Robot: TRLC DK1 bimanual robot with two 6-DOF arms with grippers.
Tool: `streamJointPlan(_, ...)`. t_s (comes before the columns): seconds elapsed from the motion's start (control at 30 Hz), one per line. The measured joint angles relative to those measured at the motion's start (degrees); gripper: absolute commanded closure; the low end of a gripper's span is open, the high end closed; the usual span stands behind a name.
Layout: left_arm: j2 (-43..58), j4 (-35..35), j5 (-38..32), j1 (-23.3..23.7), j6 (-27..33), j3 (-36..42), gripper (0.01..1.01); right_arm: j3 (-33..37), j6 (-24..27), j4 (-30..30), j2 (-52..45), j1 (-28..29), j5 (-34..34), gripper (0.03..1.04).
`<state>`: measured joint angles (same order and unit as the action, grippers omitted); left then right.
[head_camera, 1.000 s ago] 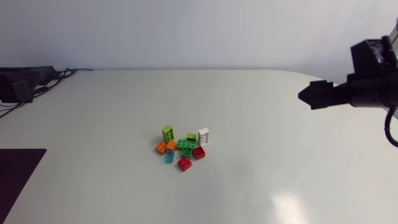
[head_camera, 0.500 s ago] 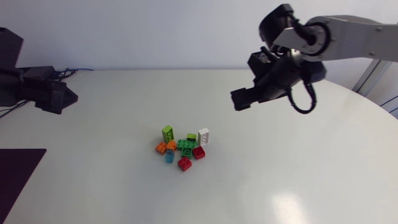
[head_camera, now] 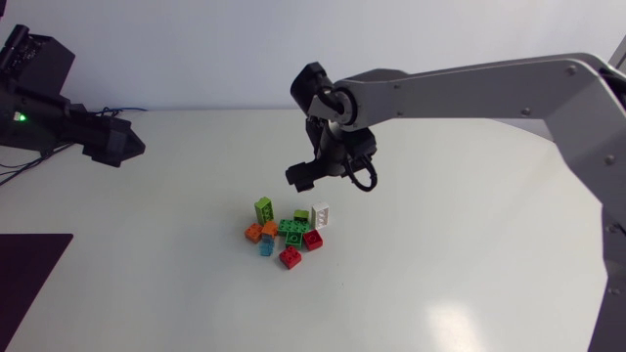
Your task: Sort duplo bricks by size, large to the right and small to the left
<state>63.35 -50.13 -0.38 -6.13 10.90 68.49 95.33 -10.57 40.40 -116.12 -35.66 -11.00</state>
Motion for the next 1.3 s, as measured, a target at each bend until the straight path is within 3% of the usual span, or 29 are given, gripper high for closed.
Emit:
streamJointPlan(0.43, 0.0, 0.0, 0.6, 0.0, 0.0, -2.4, 0.049, -6.3, -3.4, -0.1, -0.7, -2.1, 3.7, 0.07)
streamJointPlan(0.8, 0.0, 1.0, 1.1, 0.0, 0.0, -3.5, 0.049, -6.0, -3.4, -0.3, -0.8, -2.9, 4.7, 0.07)
streamJointPlan(1.07, 0.0, 1.1, 2.0, 0.0, 0.0, -3.5, 0.049, -4.3, -3.1, -0.3, -3.1, -0.7, 5.8, 0.23)
streamJointPlan(1.3, 0.0, 1.5, 2.4, 0.0, 0.0, -3.6, 0.051, -3.8, -2.9, -0.4, -4.2, -0.3, 7.0, 0.47)
